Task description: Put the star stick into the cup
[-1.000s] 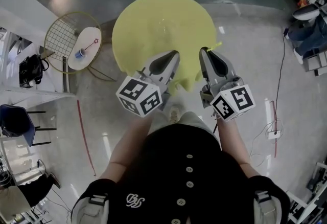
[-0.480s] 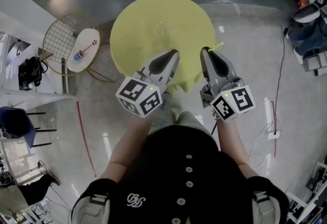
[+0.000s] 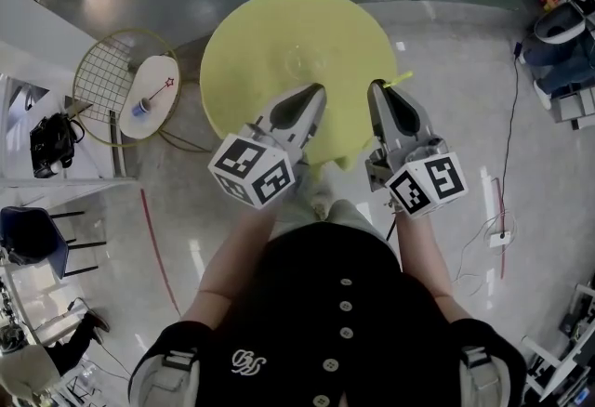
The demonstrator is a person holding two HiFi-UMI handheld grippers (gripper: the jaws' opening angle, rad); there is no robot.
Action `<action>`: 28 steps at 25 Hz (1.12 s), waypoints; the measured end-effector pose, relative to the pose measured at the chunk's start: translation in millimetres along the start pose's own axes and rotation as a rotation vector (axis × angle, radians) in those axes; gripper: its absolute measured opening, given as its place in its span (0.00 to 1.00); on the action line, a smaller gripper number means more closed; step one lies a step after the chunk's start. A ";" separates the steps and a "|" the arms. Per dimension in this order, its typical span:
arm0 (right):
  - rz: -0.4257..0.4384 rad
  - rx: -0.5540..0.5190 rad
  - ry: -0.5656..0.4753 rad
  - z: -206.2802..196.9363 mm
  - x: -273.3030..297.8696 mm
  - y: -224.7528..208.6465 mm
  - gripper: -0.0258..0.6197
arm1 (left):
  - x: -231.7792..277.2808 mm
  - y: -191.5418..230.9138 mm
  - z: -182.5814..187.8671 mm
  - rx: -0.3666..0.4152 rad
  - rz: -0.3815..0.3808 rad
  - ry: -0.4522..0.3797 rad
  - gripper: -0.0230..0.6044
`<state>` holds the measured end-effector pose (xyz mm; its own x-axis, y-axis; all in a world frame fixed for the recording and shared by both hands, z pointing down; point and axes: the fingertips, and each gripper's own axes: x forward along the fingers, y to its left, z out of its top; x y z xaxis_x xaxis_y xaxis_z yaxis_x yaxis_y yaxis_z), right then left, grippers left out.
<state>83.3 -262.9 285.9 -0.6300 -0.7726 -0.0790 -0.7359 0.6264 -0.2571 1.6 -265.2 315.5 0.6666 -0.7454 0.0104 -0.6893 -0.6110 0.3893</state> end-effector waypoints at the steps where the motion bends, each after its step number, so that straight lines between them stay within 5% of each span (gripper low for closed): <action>1: 0.001 -0.002 0.002 0.1 4.4 -0.4 0.05 | 1.3 3.6 1.4 -0.001 -0.002 0.001 0.06; 28: -0.100 0.032 0.062 -35.0 127.3 -30.6 0.06 | 25.7 133.3 20.2 -0.069 -0.006 0.081 0.06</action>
<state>17.0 -376.8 317.4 -0.5684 -0.8227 0.0084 -0.7885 0.5417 -0.2913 -79.0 -371.2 349.1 0.6931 -0.7162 0.0816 -0.6662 -0.5932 0.4520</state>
